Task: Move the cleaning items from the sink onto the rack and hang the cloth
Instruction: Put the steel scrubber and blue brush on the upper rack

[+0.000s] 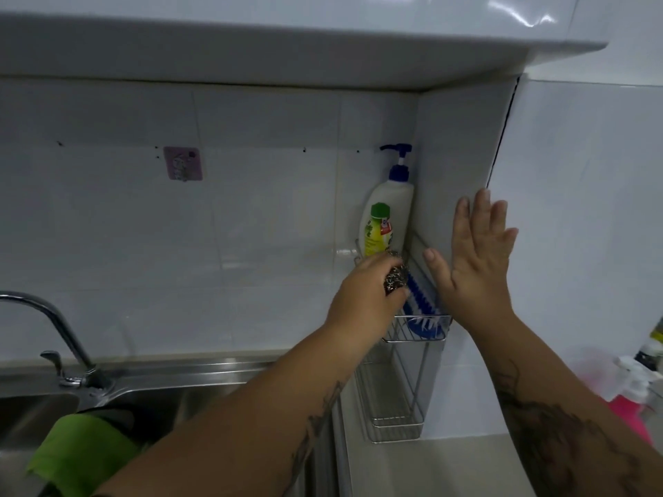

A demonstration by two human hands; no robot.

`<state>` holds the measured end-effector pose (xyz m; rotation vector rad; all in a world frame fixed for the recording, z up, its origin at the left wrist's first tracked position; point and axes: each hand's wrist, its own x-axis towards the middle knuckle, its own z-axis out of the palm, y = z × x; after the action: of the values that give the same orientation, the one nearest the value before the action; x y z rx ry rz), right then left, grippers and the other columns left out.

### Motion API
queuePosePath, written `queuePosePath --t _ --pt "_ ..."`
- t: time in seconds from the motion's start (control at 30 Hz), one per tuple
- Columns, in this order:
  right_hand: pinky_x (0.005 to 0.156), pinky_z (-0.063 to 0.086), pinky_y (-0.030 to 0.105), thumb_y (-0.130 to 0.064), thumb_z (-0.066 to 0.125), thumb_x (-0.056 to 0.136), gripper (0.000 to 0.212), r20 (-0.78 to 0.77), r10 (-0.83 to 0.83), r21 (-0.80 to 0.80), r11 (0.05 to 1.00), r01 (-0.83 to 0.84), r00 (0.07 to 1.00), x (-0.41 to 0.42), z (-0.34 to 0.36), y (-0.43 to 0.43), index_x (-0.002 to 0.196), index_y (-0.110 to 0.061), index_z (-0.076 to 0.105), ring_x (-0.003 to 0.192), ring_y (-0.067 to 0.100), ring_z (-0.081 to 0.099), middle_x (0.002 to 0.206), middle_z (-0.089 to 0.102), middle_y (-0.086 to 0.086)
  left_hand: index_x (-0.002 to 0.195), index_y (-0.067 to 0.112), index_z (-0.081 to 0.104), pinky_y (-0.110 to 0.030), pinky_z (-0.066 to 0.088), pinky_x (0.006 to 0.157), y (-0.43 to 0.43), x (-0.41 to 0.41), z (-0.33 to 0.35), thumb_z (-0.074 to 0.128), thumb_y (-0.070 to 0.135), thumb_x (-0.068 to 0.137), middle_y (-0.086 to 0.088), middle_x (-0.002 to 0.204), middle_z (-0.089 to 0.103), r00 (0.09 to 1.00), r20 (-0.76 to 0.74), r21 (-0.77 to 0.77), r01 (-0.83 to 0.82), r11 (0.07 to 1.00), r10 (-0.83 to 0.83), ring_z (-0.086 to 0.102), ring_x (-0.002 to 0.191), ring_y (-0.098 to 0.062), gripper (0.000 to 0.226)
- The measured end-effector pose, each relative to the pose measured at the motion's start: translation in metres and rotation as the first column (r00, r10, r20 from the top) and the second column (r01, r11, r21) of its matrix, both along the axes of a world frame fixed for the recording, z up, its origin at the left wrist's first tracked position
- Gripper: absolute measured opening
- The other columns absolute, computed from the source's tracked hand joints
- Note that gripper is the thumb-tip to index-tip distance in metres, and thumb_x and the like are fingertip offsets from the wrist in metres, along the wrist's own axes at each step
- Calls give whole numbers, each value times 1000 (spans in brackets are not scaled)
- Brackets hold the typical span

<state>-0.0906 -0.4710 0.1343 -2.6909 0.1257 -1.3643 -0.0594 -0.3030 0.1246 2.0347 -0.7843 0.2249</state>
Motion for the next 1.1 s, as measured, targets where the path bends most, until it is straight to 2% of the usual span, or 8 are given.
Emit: queuePosePath --t 0.1,0.17,0.37,0.53,0.7,0.87,0.97,1.1 --pt "116 -17 41 -52 32 95 76 48 -11 -9 1000 11 999 5 -4 -1 153 -18 -5 144 17 -26 157 -18 -3 146 24 36 -43 44 106 -10 7 4 54 24 88 0 158 27 988 -128 162 110 981 -89 40 136 -25 61" --pt "117 -13 45 -54 32 95 77 69 -19 -18 1000 21 997 7 -5 -1 153 -16 -2 144 18 -24 160 -11 2 145 22 36 -39 52 89 -10 11 11 53 18 90 -5 147 40 981 -150 237 155 959 -122 54 121 -29 57" --pt "117 -10 49 -57 31 95 78 98 -70 -57 995 76 993 9 -7 -1 153 -14 2 144 21 -20 161 -1 14 120 27 61 -32 53 70 -3 19 12 68 32 84 -2 105 70 947 322 421 -137 897 -6 65 93 -24 37" --pt "116 -13 47 -55 34 95 78 98 -83 -81 993 91 992 8 -6 -1 153 -12 5 144 22 -20 160 -1 17 96 18 72 -32 47 69 -2 31 7 51 63 85 -3 102 63 975 220 612 -118 782 -25 56 96 -22 51" --pt "116 -14 46 -56 34 95 79 70 -104 -72 991 109 992 5 -4 4 153 -10 5 143 20 -23 160 -2 21 135 21 49 -31 47 84 5 29 0 49 41 95 -4 132 55 981 -148 436 181 882 -129 55 107 -21 45" --pt "115 -12 51 -55 39 93 84 -29 -33 49 998 35 999 -9 5 22 153 -15 -4 145 28 -23 159 -18 16 152 27 30 -37 18 119 33 19 4 44 55 94 0 164 14 972 -129 455 233 860 -195 20 148 -22 65" --pt "118 -7 49 -44 47 95 81 -27 153 179 973 -145 988 -22 10 55 154 -16 0 147 30 -18 160 -17 15 149 29 34 -23 9 114 82 16 2 54 50 92 1 164 5 968 -193 338 219 916 -160 11 150 -15 64" --pt "117 -3 26 -37 50 92 74 -113 362 207 919 -335 925 -30 -9 116 153 -17 14 149 22 -6 163 -2 9 146 28 41 -18 17 109 175 23 -26 56 47 92 5 161 21 953 -302 294 87 952 6 23 146 -11 59"
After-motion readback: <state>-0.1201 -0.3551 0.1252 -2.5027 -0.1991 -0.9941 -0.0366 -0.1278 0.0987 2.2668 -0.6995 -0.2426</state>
